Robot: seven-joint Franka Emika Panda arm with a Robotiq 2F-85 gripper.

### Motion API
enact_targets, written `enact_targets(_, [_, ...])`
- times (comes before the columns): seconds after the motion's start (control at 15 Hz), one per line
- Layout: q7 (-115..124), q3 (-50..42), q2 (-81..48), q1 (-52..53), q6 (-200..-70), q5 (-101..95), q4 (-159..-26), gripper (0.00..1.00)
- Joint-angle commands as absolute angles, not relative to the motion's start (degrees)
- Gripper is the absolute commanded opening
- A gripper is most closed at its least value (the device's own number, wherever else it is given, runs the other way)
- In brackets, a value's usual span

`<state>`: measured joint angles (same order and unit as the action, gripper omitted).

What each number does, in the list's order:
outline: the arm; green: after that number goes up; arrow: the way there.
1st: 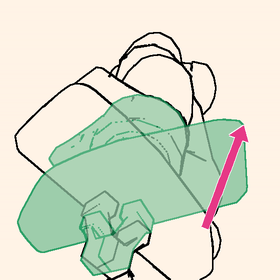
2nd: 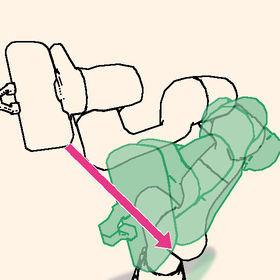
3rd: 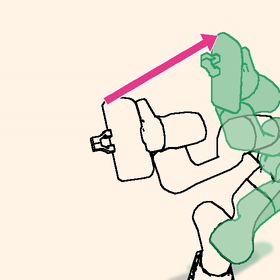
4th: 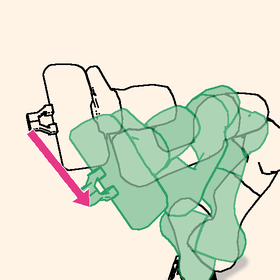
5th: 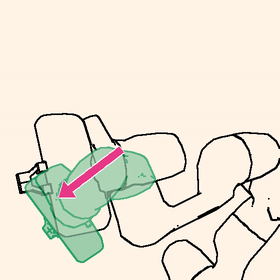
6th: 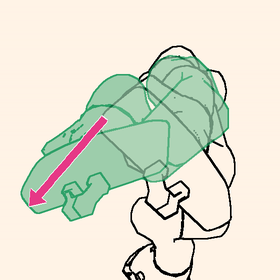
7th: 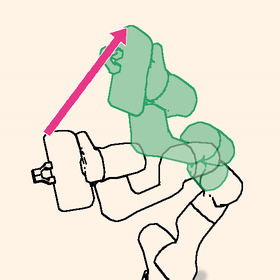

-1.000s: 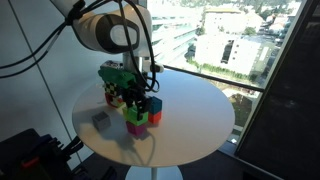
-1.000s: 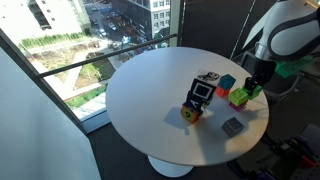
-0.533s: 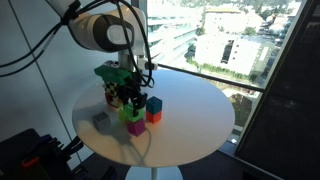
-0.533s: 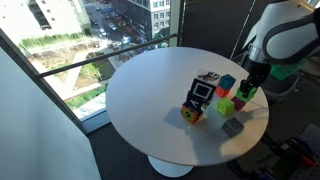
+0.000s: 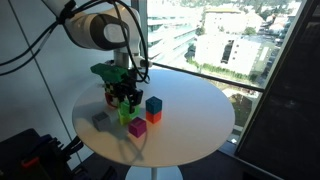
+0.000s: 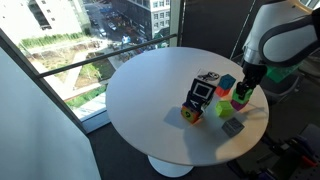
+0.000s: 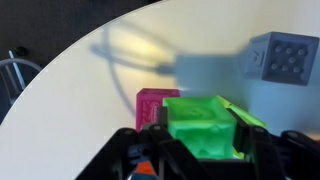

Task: Put the grey block on the table, then use the green block to knock off the yellow block from the pink block, then put the green block on the yellow block

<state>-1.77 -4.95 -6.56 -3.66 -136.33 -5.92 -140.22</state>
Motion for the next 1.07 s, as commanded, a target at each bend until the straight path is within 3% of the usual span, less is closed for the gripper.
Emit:
enact_targets(0.0, [-0.62, -4.23, -3.29, -3.03, -134.3, -6.81, -142.04, 0.32])
enact_targets(1.0, [3.75, -1.07, 1.03, -0.48, -136.69, -6.52, -148.04, 0.32])
